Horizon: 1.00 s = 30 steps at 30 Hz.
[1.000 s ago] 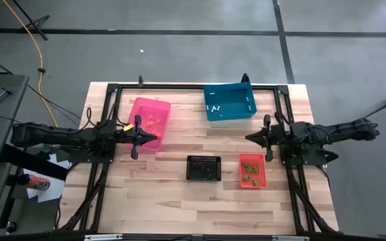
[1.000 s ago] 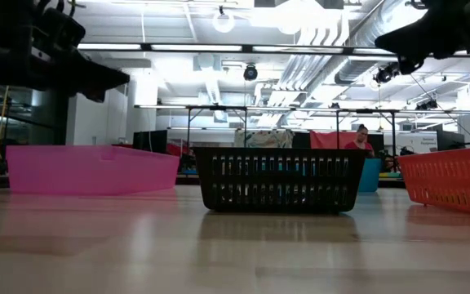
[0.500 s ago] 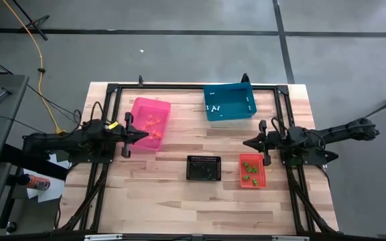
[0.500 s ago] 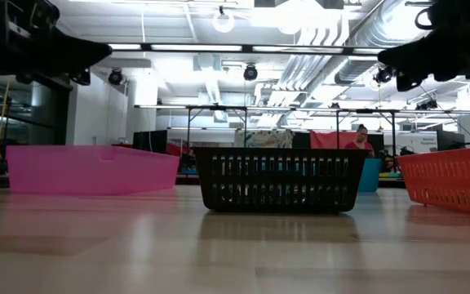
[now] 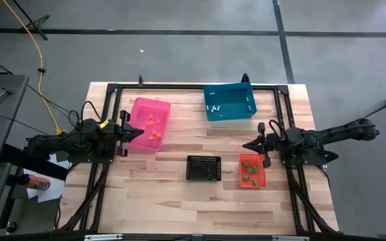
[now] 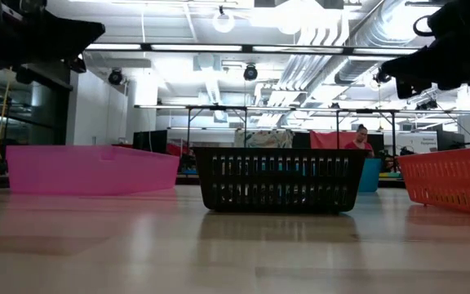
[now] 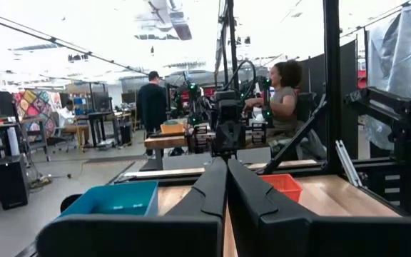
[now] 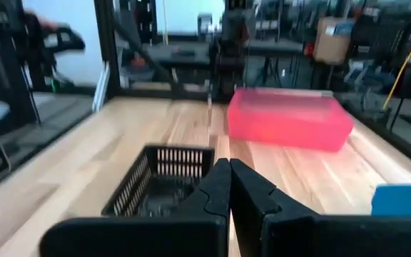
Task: Sort Halloween decoration
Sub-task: Return to Home Position
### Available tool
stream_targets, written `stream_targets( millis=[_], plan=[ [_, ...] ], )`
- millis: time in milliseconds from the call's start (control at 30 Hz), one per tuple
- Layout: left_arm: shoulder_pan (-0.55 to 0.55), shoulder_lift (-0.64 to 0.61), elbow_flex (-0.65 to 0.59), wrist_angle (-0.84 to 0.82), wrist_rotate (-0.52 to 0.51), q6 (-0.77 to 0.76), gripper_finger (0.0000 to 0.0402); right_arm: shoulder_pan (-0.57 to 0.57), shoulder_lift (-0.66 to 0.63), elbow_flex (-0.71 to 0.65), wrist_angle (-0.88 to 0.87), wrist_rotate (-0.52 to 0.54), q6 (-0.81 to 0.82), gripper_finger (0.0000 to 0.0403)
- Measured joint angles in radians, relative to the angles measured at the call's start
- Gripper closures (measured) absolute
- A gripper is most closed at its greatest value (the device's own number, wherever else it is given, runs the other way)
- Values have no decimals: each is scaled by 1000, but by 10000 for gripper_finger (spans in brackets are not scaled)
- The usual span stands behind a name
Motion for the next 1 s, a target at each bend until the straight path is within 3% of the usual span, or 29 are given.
stream_targets(
  millis=[133,467,633,833,1000],
  plan=[
    [0,0,0,-20,0,0,401,0,4,-38,36,8,-7,403],
    [0,0,0,-39,0,0,401,-2,6,-38,-9,262,84,403],
    [-14,0,0,-47,-3,0,401,-2,6,-38,-40,264,82,403],
    [-27,0,0,-190,-2,0,401,-2,3,-38,-42,264,80,403],
    [-27,0,-2,-214,-16,0,401,0,-123,-38,-124,263,80,403]
  ],
)
